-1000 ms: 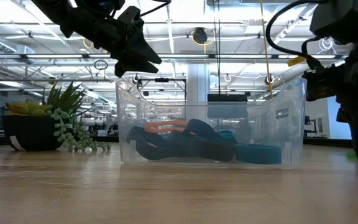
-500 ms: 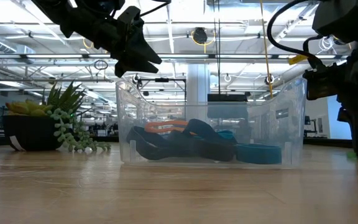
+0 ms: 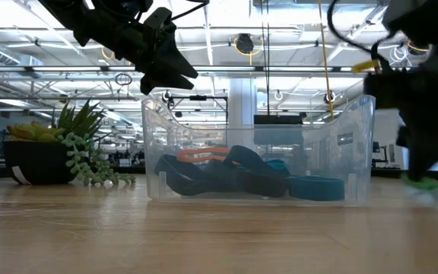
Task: Pick and place rubber bands into bin
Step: Put the bottom green rubber band into the bin
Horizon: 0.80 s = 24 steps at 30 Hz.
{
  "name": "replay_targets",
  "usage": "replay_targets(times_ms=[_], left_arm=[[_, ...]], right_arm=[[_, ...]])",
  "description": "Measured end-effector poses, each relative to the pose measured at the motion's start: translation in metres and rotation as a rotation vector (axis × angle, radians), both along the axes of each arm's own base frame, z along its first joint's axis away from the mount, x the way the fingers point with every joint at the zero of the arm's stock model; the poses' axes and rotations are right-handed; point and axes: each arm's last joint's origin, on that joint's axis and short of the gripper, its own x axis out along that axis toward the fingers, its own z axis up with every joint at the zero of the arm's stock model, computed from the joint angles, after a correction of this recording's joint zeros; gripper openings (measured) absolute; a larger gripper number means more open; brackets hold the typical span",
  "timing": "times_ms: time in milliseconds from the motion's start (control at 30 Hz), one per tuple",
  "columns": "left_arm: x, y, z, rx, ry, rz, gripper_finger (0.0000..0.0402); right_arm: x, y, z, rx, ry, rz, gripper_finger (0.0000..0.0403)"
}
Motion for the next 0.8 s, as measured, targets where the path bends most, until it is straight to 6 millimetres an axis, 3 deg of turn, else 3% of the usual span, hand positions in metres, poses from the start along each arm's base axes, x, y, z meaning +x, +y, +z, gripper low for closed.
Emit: replay_targets(times_ms=[333,667,800], left_arm=[[0.0,0.0,0.0,-0.002,0.001,0.001,0.0168],[0.0,0.001,0.0,0.007,0.002,0.019,0.0168],[0.0,0.001,0.0,0.011,0.002,0.029,0.0168]], right_arm=[[0.003,-0.003,0.047,-0.051,-0.405,0.011,0.0],[0.008,-0.012,0.121,-0.384,-1.09,-0.076,0.0],[0.007,-0.012,0.136,-0.503,-1.234,-0.023,0.0]])
